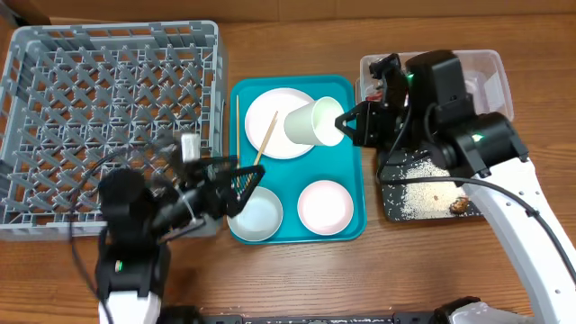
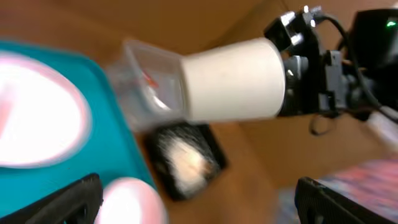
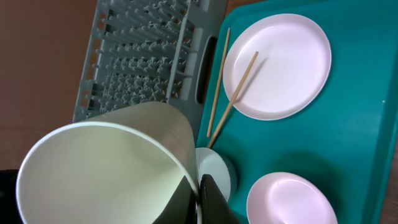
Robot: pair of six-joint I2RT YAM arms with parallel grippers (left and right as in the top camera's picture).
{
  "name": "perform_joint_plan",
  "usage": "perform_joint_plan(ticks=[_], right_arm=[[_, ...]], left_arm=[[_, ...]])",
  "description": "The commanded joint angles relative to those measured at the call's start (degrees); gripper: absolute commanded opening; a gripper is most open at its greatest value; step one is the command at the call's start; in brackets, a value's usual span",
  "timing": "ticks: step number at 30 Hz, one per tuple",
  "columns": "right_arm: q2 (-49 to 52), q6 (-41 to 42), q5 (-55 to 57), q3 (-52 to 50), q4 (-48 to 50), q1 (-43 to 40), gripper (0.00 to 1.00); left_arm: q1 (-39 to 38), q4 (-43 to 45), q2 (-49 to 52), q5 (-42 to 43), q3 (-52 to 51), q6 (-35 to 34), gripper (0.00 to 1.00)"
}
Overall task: Sort waste into correct bins and load items into the dishwasher
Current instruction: 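Lift the cup and hand it to the left gripper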
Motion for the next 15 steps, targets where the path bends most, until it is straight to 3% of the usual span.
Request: perform_joint_plan(ticks=[1,2,7,10,12,13,14,15], right_arm=[[-0.3,-3.2,-9.0,0.5,0.5,-4.0,0.04],[-0.3,-3.9,-12.1,0.2,0.7,-5.9,0.04],[0.0,-8.0,-22.9,-4.4,2.2,-10.3,0.04],[0.1,-7.6,-28.1,-11.4,9.1,-10.6,0.04],[0.1,-5.7,-34.2,-17.7,18.3,-10.6,0.04],[0.1,-3.7,-35.6,-19.9,22.2,-10.6,0.04],[0.1,-0.9,-35.9,-22.7,27.1,-10.6,0.04],[0.1,0.4,-35.9,-24.3,29.7,-10.6,0.04]], left_arm=[[-0.4,0.5,8.9,18.4,1.2,-25.3,1.0],[-0.4,0.4,12.7,19.3,1.2,-31.8,1.0],[-0.3,0.5,21.3,25.4,1.2,-32.0,1.0],[-0.3,3.2,25.2,30.9,1.2,-30.9,1.0],[-0.3,9.6,27.4,34.5,1.2,-30.9,0.98],[-0.3,12.7,28.0,36.2,1.2,-31.0,0.92],[-0.3,15.0,28.5,36.1,1.2,-31.1,0.75],[-0.3,15.3,28.5,36.2,1.2,-31.0,0.68]])
